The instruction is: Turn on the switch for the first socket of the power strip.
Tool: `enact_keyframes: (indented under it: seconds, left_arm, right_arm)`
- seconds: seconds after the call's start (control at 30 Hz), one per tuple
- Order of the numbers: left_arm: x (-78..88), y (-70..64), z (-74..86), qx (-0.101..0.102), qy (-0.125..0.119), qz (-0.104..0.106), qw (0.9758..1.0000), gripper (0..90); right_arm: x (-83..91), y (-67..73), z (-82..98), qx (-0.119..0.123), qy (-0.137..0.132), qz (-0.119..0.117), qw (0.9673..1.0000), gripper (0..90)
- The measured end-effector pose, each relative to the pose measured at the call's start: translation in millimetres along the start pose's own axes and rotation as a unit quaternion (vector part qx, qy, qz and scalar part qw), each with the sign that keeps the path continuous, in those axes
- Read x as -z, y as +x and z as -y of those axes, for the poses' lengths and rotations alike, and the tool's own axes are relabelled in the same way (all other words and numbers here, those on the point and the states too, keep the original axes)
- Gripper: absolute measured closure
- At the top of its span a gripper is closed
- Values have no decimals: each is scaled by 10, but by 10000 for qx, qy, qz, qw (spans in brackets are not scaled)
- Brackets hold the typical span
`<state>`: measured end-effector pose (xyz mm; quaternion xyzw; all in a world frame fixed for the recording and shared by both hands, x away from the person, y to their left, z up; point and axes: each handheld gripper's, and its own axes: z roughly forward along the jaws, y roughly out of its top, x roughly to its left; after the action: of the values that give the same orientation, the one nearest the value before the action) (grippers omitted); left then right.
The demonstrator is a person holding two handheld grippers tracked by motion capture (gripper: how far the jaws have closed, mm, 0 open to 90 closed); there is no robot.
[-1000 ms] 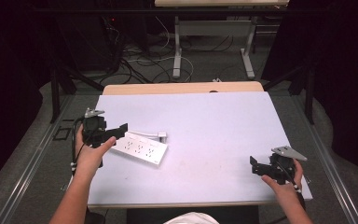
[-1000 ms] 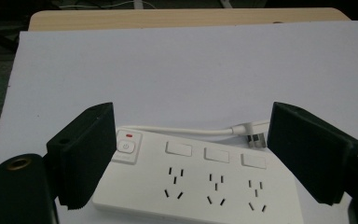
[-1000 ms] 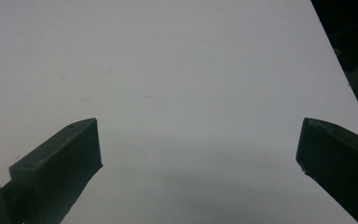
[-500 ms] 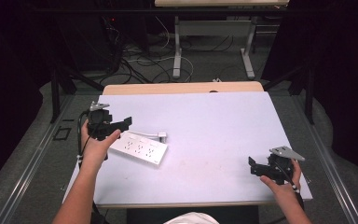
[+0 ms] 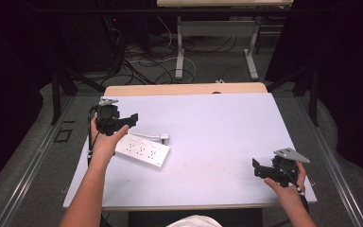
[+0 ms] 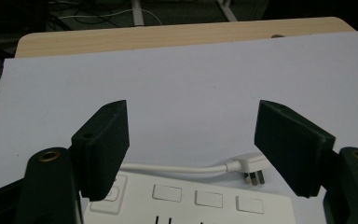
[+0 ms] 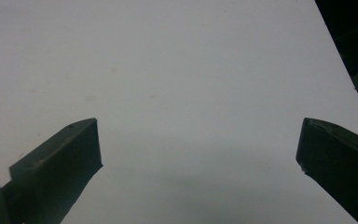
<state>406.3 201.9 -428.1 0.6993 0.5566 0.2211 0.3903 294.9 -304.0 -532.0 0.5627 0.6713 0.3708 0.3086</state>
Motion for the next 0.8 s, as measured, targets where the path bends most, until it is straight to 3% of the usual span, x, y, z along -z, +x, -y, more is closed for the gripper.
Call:
enact_keyframes:
  seconds: [0.17, 0.37, 0.57, 0.8]
  left_arm:
    - [-94, 1, -20, -36, 49, -28, 10000, 290]
    - [-205, 13, 23, -124, 280, -205, 9993, 386]
    - [-281, -12, 50, -265, 413, -182, 9986, 404]
    - [-353, 38, 118, -125, 599, -148, 9980, 407]
  right_arm:
    - [7, -11, -4, -2, 28, -10, 10000, 0]
    - [-2, -14, 2, 14, 17, -47, 10000, 0]
    - [-17, -22, 8, 45, 40, -87, 9999, 0]
    - [-34, -17, 8, 20, 53, -84, 9999, 0]
